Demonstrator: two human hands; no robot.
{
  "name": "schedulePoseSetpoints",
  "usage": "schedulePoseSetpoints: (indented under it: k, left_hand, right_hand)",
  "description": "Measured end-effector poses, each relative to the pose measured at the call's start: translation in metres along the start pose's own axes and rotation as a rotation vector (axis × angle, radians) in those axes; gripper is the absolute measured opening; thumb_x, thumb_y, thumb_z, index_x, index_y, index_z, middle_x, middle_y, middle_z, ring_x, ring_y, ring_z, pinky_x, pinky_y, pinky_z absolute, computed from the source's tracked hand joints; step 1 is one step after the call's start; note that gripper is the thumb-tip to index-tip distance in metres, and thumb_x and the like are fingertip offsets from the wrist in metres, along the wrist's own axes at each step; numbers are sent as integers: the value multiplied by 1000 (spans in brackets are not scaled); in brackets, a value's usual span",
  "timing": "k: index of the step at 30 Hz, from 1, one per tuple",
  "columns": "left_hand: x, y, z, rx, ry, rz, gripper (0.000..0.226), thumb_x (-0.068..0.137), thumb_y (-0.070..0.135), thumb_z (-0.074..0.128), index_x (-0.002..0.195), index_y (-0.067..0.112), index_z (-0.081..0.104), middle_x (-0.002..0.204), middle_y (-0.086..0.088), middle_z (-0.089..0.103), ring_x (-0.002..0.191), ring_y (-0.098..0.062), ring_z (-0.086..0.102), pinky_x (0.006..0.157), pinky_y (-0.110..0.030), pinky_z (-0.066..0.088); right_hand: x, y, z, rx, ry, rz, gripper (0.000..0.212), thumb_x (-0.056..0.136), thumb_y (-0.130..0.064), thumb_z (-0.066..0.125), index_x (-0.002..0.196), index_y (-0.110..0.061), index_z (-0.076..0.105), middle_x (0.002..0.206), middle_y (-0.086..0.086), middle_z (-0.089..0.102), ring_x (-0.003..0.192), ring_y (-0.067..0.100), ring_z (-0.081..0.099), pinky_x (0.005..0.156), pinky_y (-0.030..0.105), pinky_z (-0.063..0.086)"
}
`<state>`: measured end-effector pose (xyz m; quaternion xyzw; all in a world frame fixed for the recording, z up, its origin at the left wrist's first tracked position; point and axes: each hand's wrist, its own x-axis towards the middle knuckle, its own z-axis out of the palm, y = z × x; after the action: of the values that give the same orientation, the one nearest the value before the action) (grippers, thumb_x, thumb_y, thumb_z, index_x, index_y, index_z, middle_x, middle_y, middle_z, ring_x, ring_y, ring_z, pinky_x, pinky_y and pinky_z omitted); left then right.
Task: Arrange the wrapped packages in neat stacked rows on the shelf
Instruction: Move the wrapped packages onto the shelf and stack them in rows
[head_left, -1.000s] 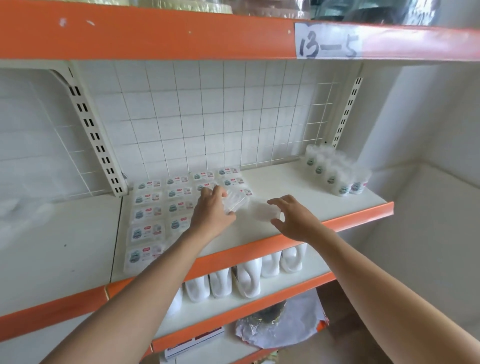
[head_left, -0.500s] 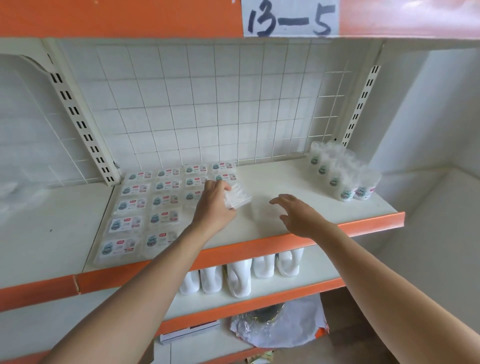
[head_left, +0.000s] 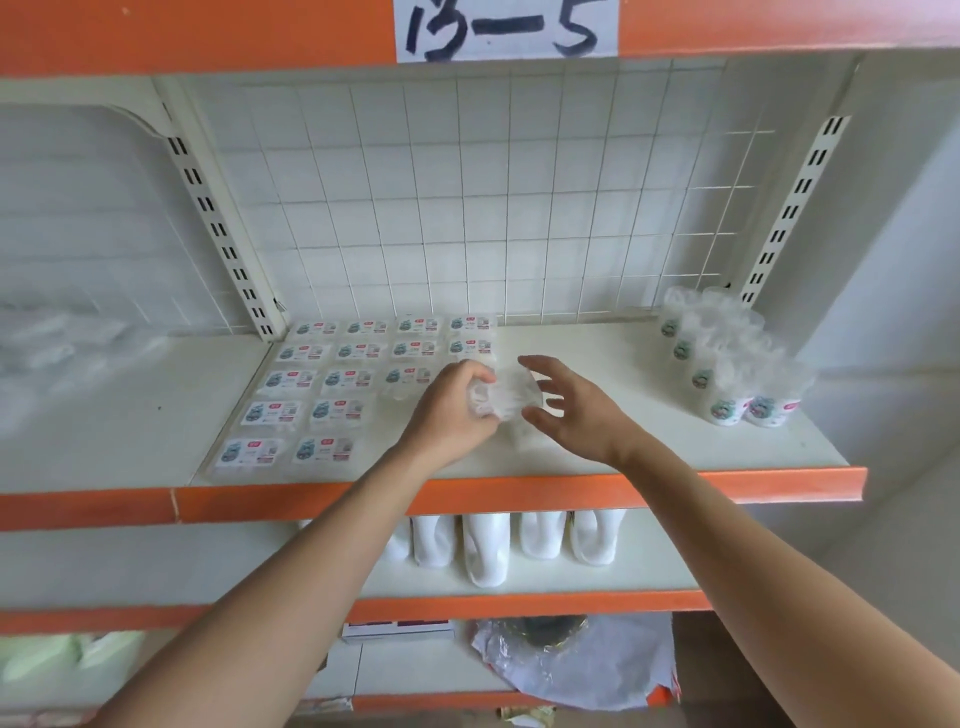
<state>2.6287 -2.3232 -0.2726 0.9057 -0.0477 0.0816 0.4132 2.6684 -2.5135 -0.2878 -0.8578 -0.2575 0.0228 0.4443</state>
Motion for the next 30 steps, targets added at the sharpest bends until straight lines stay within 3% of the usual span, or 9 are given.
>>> schedulePoseSetpoints:
  k: [5, 8, 12, 16, 21, 25, 30]
  left_hand:
    - [-3, -9, -16, -106, -42, -9, 30, 83, 9, 67, 107, 25, 62, 122, 16, 52, 118, -2, 47, 98, -17, 34]
    - [-2, -17, -25, -150, -29, 7, 31, 84, 7, 67, 109, 25, 62, 126, 13, 51, 122, -3, 46, 104, -22, 35]
    - [-2, -28, -34, -219, -44, -33, 38, 84, 7, 67, 115, 26, 58, 133, 6, 50, 123, -5, 45, 101, -20, 35]
    - [-1, -38, -37, -160, -47, -73, 32, 83, 10, 68, 107, 29, 59, 129, 5, 52, 121, -9, 48, 101, -29, 42]
    - [3, -43, -43, -216, -7, -151, 43, 77, 10, 76, 113, 21, 55, 121, 4, 54, 105, -13, 60, 91, -33, 51]
    - [2, -46, -45, -237, 24, -90, 53, 73, 2, 77, 114, 21, 50, 121, -2, 53, 99, -13, 59, 79, -22, 52]
    - [4, -50, -42, -218, 27, 4, 59, 71, -2, 74, 117, 24, 48, 125, -7, 48, 94, -10, 59, 75, -15, 50]
  right_hand:
    - [4, -7, 5, 46, -3, -22, 37, 91, -18, 66, 124, -27, 51, 131, -11, 53, 115, 10, 58, 101, 33, 47]
    - [9, -16, 10, 65, 4, -7, 33, 89, -19, 68, 117, -30, 54, 127, -8, 54, 113, 7, 57, 102, 34, 47]
    - [15, -26, 17, 108, 13, 11, 36, 86, -16, 72, 112, -33, 53, 123, -9, 54, 114, 6, 56, 101, 32, 46]
    - [19, -33, 23, 144, 64, 18, 47, 81, -12, 77, 105, -43, 51, 128, -5, 53, 116, 9, 55, 98, 26, 45]
    - [24, -34, 29, 137, 100, -31, 59, 75, -4, 80, 108, -43, 51, 126, 2, 53, 117, 9, 54, 101, 22, 45]
    - [26, -32, 31, 15, 66, -60, 65, 72, 1, 80, 115, -36, 49, 123, -5, 47, 116, 11, 53, 101, 18, 42]
    - [28, -29, 34, -89, 78, -71, 70, 68, 4, 82, 127, -18, 52, 121, -7, 43, 114, 14, 54, 102, 23, 43]
